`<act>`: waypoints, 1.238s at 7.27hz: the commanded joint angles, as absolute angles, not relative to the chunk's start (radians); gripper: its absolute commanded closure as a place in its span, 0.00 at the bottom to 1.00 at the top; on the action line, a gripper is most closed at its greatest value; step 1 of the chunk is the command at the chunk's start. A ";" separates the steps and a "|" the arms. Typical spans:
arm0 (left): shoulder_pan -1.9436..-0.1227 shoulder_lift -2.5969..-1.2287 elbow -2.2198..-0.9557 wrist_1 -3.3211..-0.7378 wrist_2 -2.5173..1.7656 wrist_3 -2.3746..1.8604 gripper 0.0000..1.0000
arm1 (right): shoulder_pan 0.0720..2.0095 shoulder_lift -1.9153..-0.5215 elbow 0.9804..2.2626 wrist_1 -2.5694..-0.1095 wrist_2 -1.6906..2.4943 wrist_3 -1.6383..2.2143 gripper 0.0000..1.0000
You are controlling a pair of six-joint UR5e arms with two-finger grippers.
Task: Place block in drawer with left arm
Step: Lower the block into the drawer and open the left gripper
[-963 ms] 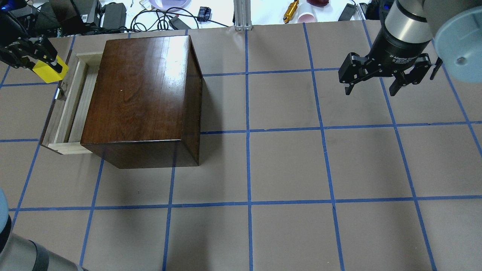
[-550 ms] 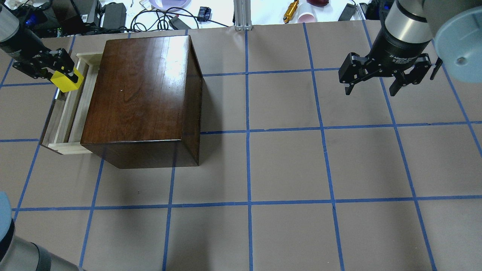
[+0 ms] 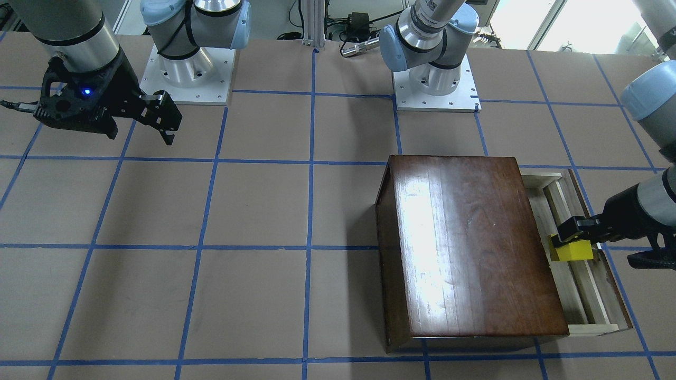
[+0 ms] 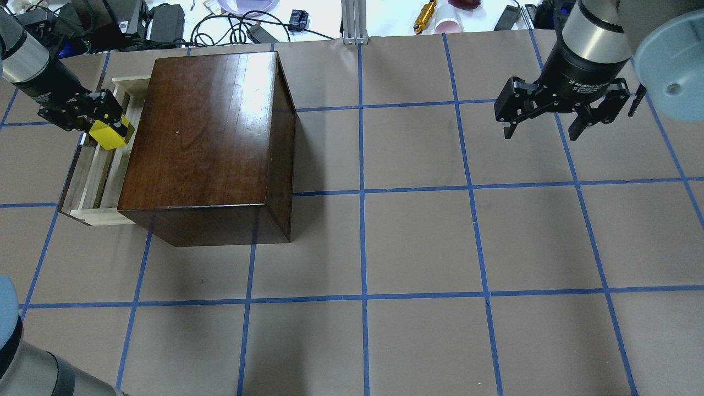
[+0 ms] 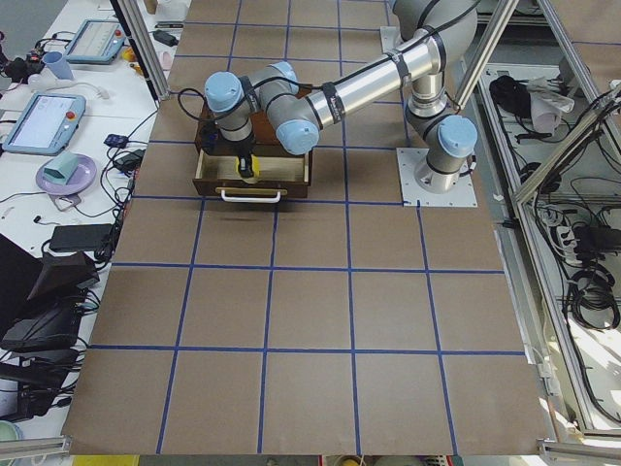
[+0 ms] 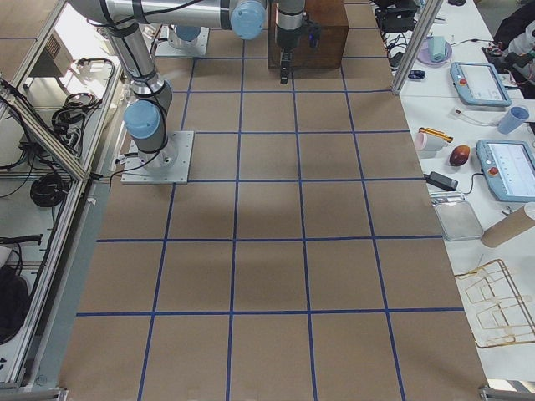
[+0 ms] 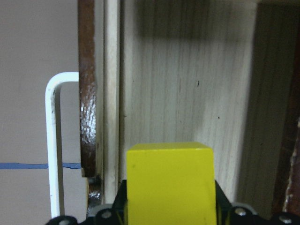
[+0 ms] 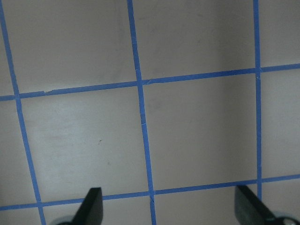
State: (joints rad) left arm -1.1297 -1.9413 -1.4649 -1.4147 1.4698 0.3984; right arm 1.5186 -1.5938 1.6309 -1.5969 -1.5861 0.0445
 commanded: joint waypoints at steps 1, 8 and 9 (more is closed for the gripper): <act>-1.131 -1.956 -1.466 -1.413 1.468 0.399 1.00 | 1.519 -1.594 1.631 -1.597 -1.586 0.044 0.00; -1.134 -1.931 -1.456 -1.436 1.471 0.384 0.00 | 1.519 -1.594 1.631 -1.597 -1.586 0.044 0.00; -1.134 -1.919 -1.453 -1.436 1.473 0.383 0.00 | 1.519 -1.594 1.631 -1.597 -1.586 0.044 0.00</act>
State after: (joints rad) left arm -1.1326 -1.9354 -1.4580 -1.4315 1.4707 0.3846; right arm 1.5186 -1.5938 1.6309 -1.5969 -1.5861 0.0445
